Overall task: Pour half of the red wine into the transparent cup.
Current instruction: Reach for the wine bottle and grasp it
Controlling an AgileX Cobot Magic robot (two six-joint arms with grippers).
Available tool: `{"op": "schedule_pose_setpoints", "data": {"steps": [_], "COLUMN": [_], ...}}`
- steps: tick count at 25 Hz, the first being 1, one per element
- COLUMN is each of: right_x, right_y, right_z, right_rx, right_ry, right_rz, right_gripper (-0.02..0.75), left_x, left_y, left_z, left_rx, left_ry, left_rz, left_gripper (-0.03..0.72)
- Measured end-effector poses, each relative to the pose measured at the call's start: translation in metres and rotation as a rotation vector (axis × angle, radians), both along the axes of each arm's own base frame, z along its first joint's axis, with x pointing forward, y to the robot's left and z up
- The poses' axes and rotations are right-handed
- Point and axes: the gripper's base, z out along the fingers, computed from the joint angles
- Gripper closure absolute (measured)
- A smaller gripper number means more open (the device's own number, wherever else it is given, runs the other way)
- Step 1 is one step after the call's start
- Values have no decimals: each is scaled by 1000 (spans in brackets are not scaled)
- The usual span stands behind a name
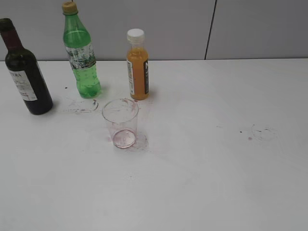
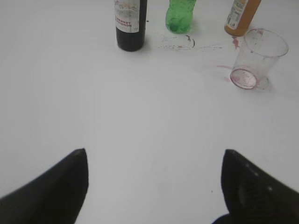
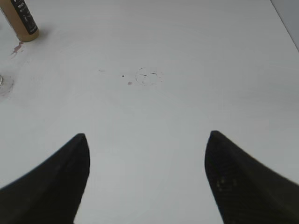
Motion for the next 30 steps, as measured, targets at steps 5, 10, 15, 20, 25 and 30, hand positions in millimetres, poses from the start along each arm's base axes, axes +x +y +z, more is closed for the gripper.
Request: {"op": "schedule_pose_setpoints", "data": {"steps": [5,10,15,20,25,30], "right_x": [0,0,0,0,0,0], "right_y": [0,0,0,0,0,0], "right_z": [0,0,0,0,0,0], "right_rx": [0,0,0,0,0,0], "right_ry": [0,0,0,0,0,0], "right_rz": [0,0,0,0,0,0], "right_gripper": [158,159,162,164,164,164], "left_x": [0,2,14,45,87,135], "left_y": [0,1,3,8,12,15], "left_z": [3,14,29,43,52,50], "left_rx": [-3,-11,-18,5,2,6], "left_ry": [-25,-130,-262,-319,-355,-366], "left_rz": [2,16,44,85,119,153], "left_gripper": [13,15,27,43,55,64]}}
